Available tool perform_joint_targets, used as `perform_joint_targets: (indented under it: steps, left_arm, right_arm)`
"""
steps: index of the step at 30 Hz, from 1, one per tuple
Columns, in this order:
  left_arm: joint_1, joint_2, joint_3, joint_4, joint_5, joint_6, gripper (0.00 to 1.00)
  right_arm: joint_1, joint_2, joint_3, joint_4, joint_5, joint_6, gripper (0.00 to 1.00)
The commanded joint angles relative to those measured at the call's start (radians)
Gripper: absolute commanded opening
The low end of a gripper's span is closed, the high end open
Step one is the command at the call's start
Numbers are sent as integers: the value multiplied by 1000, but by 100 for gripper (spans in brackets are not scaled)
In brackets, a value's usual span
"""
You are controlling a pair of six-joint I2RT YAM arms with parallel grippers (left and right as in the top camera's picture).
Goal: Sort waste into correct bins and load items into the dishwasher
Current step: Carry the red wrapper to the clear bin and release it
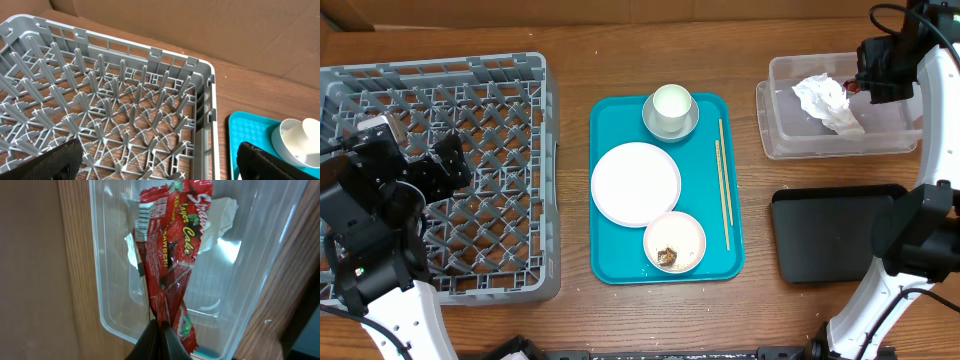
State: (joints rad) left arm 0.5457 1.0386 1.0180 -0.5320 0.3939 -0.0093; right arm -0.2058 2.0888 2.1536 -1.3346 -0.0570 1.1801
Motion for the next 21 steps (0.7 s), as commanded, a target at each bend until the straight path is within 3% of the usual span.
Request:
perform_joint_targets:
  steps: [1, 3, 4, 5, 6, 7, 13, 21]
  left_arm:
    - [4, 5, 16, 1, 17, -16, 100]
    - [4, 5, 16, 1, 17, -16, 100]
    - [4, 5, 16, 1, 17, -16, 100]
    - [4, 5, 16, 1, 17, -16, 100]
    - [4, 5, 16, 1, 17, -16, 100]
    - [4, 5, 16, 1, 17, -16, 100]
    - [4, 5, 16, 1, 17, -16, 100]
    - [4, 5, 16, 1, 17, -16, 100]
  right_arm:
    - [18, -2, 5, 17, 68, 80, 4]
    - [27, -2, 5, 30, 84, 80, 40]
    - [29, -2, 5, 35, 83, 80, 68]
    - [31, -2, 5, 39, 83, 76, 86]
    - [32, -2, 5, 41, 82, 68, 96]
    - [32, -2, 5, 41, 82, 55, 100]
    - [32, -6, 7, 90, 14, -144, 100]
    - [55, -57, 7, 308, -558, -851, 100]
